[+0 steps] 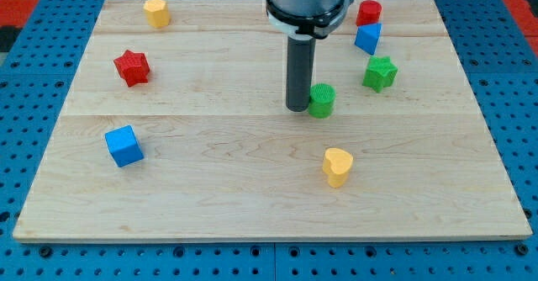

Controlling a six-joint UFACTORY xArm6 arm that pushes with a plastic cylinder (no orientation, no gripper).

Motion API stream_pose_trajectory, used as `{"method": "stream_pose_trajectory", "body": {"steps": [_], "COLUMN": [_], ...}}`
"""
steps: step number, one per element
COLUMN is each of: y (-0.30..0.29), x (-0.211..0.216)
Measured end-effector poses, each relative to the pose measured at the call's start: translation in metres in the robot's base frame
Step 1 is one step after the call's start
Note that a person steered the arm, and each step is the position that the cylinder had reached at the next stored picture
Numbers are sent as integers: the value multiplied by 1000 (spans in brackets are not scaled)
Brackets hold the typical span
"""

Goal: Slide the green circle towards the bottom of the green star

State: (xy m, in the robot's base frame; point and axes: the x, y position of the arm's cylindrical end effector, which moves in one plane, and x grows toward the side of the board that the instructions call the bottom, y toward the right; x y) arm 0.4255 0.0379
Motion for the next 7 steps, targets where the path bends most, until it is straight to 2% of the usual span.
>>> {"method": "stream_pose_trajectory", "body": {"steps": [2, 3, 5, 7], "y": [-13, -1, 60, 68], "x": [-26, -9, -6, -6]}}
